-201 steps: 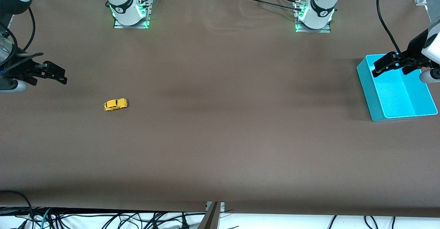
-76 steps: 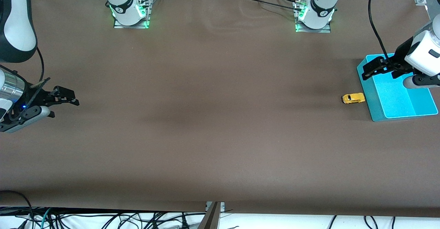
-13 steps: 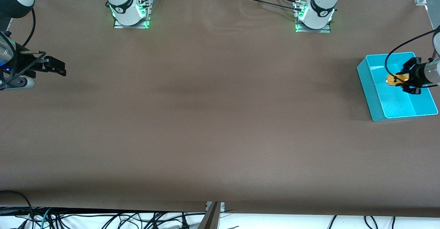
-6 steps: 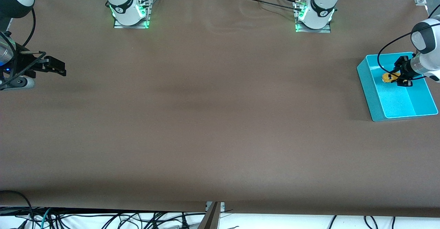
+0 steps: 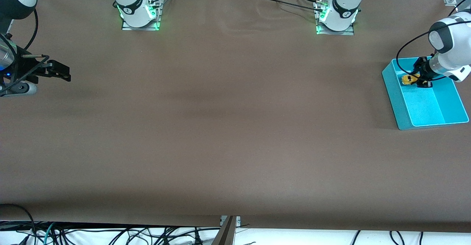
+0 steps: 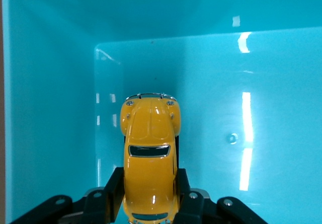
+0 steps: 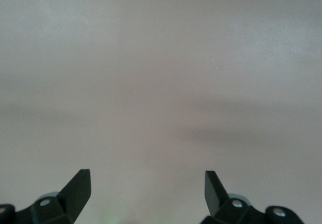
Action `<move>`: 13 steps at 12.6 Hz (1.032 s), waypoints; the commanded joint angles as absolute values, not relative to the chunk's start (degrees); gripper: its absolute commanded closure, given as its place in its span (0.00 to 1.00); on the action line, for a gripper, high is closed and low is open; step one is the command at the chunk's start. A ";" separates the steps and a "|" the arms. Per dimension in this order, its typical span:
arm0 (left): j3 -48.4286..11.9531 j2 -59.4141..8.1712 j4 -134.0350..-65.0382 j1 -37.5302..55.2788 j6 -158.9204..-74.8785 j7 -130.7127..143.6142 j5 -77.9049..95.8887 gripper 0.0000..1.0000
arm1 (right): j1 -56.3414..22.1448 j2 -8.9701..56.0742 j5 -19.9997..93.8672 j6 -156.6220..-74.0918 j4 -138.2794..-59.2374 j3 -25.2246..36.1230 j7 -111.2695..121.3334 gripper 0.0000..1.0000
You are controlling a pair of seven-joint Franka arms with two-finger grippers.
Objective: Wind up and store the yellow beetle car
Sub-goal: 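Open the left gripper to release the car inside the tray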
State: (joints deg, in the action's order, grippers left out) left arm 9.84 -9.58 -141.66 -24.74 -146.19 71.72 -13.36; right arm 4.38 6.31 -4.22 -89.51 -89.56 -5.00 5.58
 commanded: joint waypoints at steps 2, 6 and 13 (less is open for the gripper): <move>9.93 -8.96 -143.35 -24.87 -147.48 71.28 -15.73 0.89 | 4.48 5.71 -3.60 -90.00 -90.18 -5.10 4.92 0.00; 9.93 -11.07 -144.49 -25.14 -151.00 71.28 -17.67 0.16 | 4.57 5.71 -3.52 -90.00 -90.18 -5.10 4.92 0.00; 9.14 -4.05 -135.38 -23.39 -133.03 68.56 -18.72 0.00 | 4.57 5.71 -3.43 -90.00 -90.18 -5.10 4.92 0.00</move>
State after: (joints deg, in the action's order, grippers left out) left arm 9.43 -7.32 -139.70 -24.55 -141.87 70.05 -17.16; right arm 4.38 6.31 -4.22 -89.52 -89.56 -4.99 5.57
